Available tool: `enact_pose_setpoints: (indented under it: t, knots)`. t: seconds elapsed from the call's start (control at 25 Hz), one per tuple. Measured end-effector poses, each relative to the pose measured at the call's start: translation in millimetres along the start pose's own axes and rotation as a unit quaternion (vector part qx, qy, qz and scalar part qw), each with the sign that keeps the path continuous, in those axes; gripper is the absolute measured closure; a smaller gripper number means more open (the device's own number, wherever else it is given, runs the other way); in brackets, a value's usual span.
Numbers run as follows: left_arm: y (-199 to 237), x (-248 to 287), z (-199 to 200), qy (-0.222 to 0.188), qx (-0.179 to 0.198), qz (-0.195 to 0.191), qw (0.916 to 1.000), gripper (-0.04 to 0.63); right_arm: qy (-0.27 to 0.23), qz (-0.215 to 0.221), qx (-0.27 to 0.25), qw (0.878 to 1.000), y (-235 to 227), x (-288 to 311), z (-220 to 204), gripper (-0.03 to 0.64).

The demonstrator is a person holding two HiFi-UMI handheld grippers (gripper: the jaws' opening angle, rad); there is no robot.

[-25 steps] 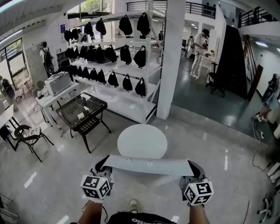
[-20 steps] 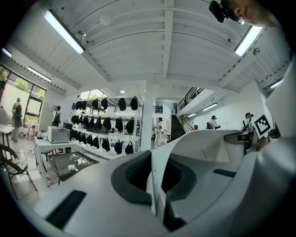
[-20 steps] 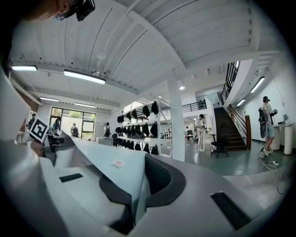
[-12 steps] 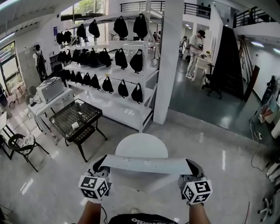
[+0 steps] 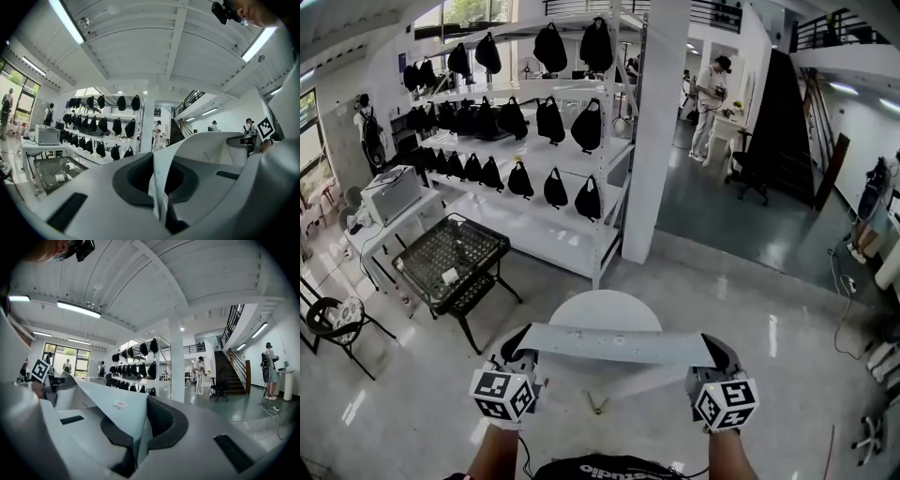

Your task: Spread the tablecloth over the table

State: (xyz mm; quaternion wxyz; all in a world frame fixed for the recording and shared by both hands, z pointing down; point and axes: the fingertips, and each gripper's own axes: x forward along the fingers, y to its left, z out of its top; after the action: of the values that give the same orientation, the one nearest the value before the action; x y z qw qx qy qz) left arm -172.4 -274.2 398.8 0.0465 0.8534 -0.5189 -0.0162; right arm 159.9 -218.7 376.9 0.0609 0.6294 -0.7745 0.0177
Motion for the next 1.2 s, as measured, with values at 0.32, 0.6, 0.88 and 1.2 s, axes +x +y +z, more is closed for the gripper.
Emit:
enact_pose_setpoints:
  t: [0.32,0.6,0.88,1.2]
  knots:
    - [14.2,18.8,2.7,-0.008,-0.004,-0.007,0.9999,0.578,-0.001,-0.004,-0.006,1.0,-0.4,21.6,5.5,0.588]
    - [27.7,32.3,0.1,-0.01,-0.015,0.0,0.9998,0.578,-0.006,0.008,-0.006,1.0,-2.6,50.8,7.6,0.588]
    - [45.1,60.0,8.2,-0.024,-0.025,0.016,0.9993,0.577,-0.02,0.029,-0.005,0.999,-10.3,92.8,19.7,0.588]
    - [57.4,112.3,14.0,-0.018,-0.023,0.031,0.9991,0.577,-0.032,0.041,0.009,0.999,-35.6,147.5,27.1,0.588]
